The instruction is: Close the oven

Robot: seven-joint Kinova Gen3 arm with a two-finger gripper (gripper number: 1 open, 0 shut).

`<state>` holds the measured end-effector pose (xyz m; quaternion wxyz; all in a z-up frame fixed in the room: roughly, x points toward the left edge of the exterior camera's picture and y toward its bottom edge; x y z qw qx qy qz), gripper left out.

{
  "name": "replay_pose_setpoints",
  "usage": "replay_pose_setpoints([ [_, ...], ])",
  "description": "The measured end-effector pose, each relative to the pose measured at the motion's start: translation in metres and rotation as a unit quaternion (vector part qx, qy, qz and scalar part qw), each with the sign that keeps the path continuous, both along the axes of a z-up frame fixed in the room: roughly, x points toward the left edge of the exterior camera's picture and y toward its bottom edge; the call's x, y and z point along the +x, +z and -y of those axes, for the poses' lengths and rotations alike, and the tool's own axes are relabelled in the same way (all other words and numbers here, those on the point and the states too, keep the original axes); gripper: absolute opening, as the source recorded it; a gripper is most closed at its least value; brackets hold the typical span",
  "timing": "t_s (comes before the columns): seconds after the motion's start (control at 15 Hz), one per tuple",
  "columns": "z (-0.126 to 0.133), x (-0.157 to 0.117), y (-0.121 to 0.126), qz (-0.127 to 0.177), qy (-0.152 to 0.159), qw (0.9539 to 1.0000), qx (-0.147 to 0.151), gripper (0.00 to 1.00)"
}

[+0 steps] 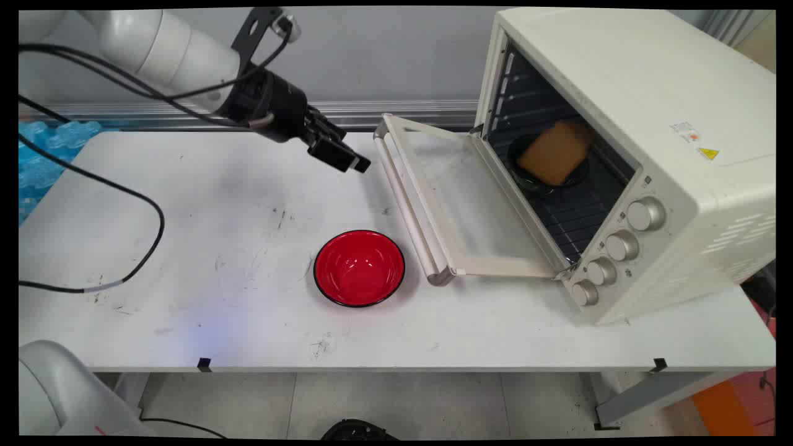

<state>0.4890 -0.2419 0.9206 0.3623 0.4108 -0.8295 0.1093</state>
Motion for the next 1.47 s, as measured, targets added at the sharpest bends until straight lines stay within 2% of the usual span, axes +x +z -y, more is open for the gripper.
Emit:
replay_pose_setpoints([
  [0.07,-0.001,0.001,-0.005,0.002,-0.003,1.0,-0.003,0.0],
  [0.53,0.0,0.008,-0.048,0.009,-0.033,0.999,-0.028,0.0],
  [1.07,0.005,0.009,-0.09,-0.008,-0.053,0.9982,-0.027,0.0],
  [1.47,0.015,0.01,-0.118,-0.001,-0.071,0.9968,-0.037,0.0],
])
